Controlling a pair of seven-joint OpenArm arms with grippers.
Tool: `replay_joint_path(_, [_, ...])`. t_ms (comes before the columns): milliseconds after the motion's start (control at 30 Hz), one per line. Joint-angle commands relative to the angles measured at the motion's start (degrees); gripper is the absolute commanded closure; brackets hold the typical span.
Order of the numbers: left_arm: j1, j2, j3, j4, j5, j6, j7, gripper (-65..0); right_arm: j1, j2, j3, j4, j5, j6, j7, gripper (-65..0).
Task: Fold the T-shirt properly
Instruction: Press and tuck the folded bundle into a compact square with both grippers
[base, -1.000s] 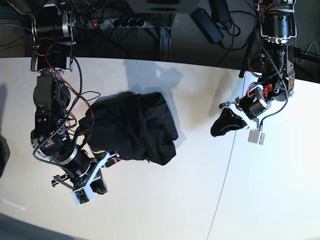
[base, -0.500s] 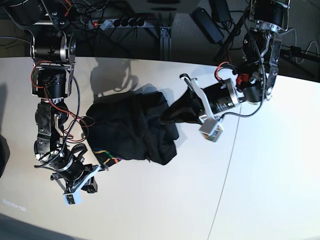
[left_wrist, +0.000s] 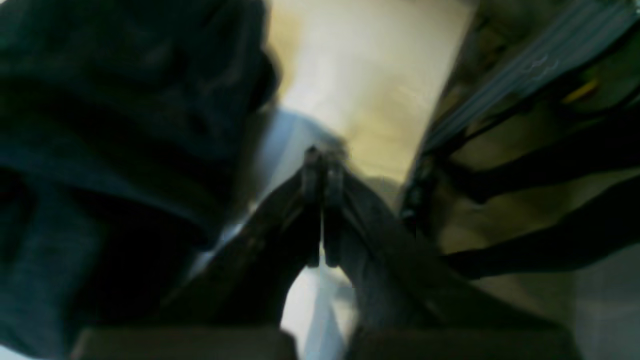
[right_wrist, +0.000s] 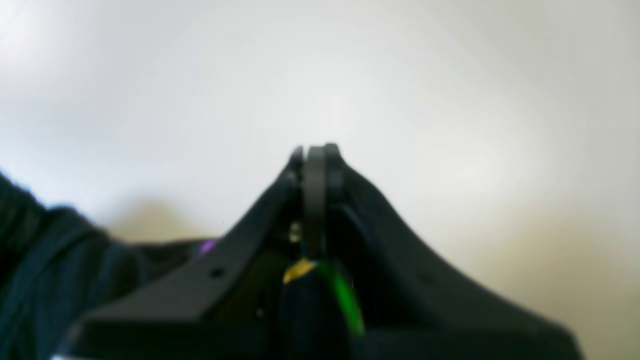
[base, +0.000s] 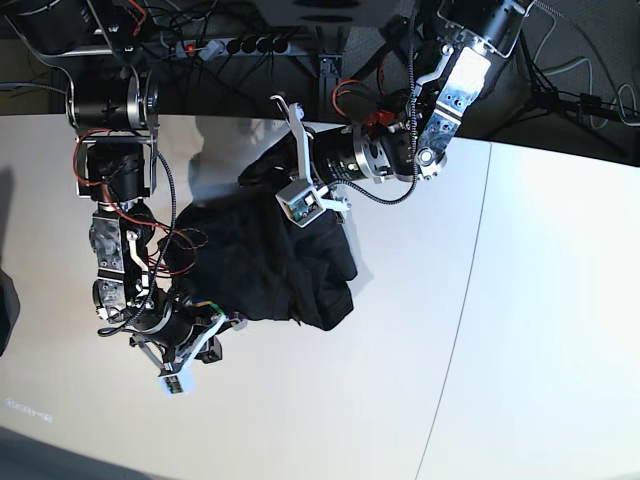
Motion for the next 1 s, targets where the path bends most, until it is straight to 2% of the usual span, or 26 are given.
replay_joint_path(0, [-2.4,0.3,-0.3,-0.5,0.2,-0.5,-2.5,0.0,1.7,0.6,-1.0,0.8,0.7,3.6,0.8,0.0])
replay_joint_path(167, [-8.2,0.2,-1.2,-8.6,1.9,-0.5,-3.4,0.0,1.5,2.7,-7.2,0.8,0.7,3.6,-1.5,0.0])
replay_joint_path(333, [-10.4,-0.7,-3.3,-14.3,2.6,-0.5,-4.9,0.0,1.5,4.6,-9.0,0.8,1.7,3.6,-4.0,0.0])
replay_joint_path(667, [-12.5,-6.5,-4.8,-16.2,5.3,-0.5,-10.9,0.0,1.0,12.0,-8.9,1.3,18.9,3.6,-19.7,0.0])
replay_joint_path(767, [-13.6,-6.9,-4.8,-16.2,6.0,-0.5,-10.9,0.0,-1.8,14.0,-8.9,3.8,23.1,3.6,-21.4,0.0])
replay_joint_path(967, [-15.9,-7.0,-4.8,-16.2,6.0,-0.5,-11.0,0.0,-13.6,15.1,-6.3,15.9,23.7,3.6,-21.4,0.0])
